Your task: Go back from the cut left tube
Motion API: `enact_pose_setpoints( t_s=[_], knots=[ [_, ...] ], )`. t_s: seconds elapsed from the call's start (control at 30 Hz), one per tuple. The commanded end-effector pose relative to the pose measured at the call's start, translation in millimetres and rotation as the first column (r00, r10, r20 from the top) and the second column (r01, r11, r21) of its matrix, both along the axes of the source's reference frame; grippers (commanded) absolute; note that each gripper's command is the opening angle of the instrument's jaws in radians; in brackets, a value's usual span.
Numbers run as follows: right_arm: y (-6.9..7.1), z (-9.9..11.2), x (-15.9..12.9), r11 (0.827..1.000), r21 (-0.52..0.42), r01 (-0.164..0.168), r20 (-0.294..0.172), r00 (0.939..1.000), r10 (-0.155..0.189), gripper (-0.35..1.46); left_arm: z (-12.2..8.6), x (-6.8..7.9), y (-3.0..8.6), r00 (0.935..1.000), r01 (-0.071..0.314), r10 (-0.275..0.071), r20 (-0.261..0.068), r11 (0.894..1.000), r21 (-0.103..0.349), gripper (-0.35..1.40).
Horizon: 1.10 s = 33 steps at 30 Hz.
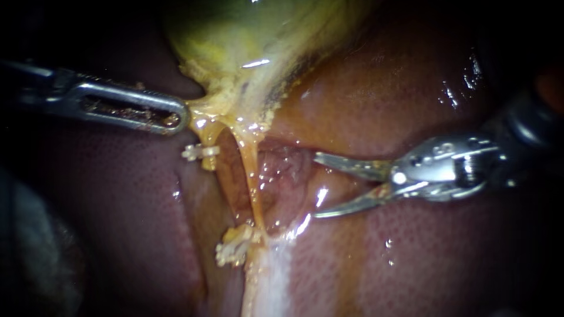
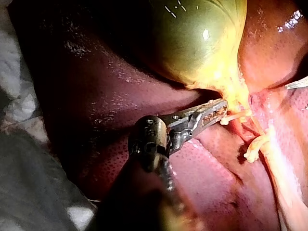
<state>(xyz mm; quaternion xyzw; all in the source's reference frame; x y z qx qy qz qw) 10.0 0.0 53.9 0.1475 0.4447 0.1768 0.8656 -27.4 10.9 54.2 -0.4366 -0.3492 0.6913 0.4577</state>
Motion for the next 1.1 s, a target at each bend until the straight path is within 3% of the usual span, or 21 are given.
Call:
enact_pose_setpoints(
  t_s=[0.03,0.17,0.4,0.7,0.83,1.1],
  knots=[
    [0.1,0.1,-0.5,1.0,-0.005,0.001,0.013,0.9999,-0.001,1.45,0.0,0.0,0.0,1.0,0.0,0.0,0.0,1.0,0.0,-0.35],
    [0.5,0.7,-2.1,1.0,-0.017,0.015,0.04,0.9991,-0.014,1.45,0.1,0.0,0.0,1.0,0.0,0.0,0.0,1.0,-0.001,-0.35],
    [0.8,0.8,-2.8,1.0,-0.017,0.016,0.039,0.9991,-0.016,1.45,0.8,-0.6,-0.2,1.0,0.003,-0.003,-0.003,1.0,-0.005,-0.35],
    [0.7,0.8,-2.8,1.0,-0.017,0.016,0.039,0.9991,-0.016,1.45,5.4,-3.6,-1.2,1.0,0.001,-0.001,-0.006,1.0,-0.029,-0.35],
    [0.7,0.8,-2.9,1.0,-0.017,0.016,0.039,0.9991,-0.016,1.45,6.7,-4.1,-1.6,1.0,-0.004,0.004,-0.007,1.0,-0.028,-0.35],
    [0.8,0.8,-2.7,1.0,-0.009,0.024,0.035,0.9991,-0.023,1.45,6.7,-4.1,-1.6,1.0,-0.004,0.004,-0.007,1.0,-0.028,-0.35]
  ],
)
